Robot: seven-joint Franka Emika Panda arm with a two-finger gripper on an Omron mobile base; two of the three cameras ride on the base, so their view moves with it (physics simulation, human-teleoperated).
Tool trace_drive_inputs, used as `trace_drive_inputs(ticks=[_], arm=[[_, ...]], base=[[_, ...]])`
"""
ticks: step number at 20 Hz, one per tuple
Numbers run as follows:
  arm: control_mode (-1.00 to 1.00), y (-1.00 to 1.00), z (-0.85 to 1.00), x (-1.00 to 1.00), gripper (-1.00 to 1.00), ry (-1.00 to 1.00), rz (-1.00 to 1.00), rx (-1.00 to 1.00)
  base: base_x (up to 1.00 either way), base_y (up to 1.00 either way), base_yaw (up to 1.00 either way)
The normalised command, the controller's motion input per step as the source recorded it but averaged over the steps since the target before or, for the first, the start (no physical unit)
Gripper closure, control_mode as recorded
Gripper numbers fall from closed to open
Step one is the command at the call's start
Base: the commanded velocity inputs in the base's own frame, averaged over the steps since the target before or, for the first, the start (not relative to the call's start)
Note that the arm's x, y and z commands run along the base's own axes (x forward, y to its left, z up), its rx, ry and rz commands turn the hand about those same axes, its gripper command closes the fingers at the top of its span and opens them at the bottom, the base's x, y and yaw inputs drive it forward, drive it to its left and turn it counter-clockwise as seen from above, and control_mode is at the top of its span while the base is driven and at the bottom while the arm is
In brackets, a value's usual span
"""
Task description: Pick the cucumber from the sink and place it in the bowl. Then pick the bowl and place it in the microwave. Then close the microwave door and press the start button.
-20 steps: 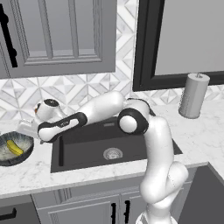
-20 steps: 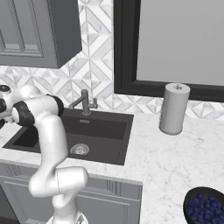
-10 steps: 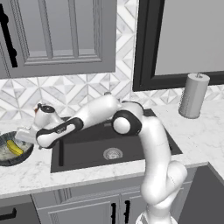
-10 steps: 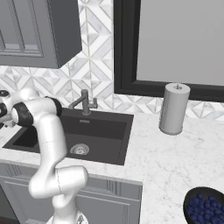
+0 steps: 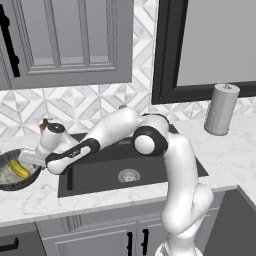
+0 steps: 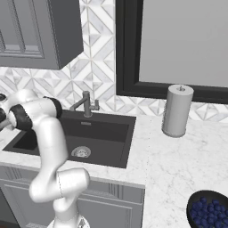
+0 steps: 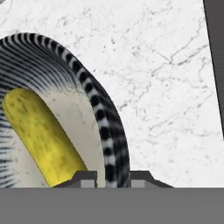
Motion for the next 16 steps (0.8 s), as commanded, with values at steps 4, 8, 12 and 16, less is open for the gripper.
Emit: trace_drive_inputs(ticks=[4, 8, 12, 16], arm=[[-1.0, -0.55, 0.65, -0.62, 1.0, -0.18, -0.01, 0.04], [-1.0, -0.67, 0.76, -0.54, 1.0, -0.07, -0.07, 0.05], [-1.0, -0.8, 0.74, -0.42, 1.0, 0.01, -0.16, 0.08], [-1.0, -0.79, 0.82, -0.27, 1.0, 0.12, -0.21, 0.06]], base=[[0.0, 0.0, 0.0], [0.0, 0.0, 0.0], [0.0, 0.0, 0.0], [0.0, 0.0, 0.0]])
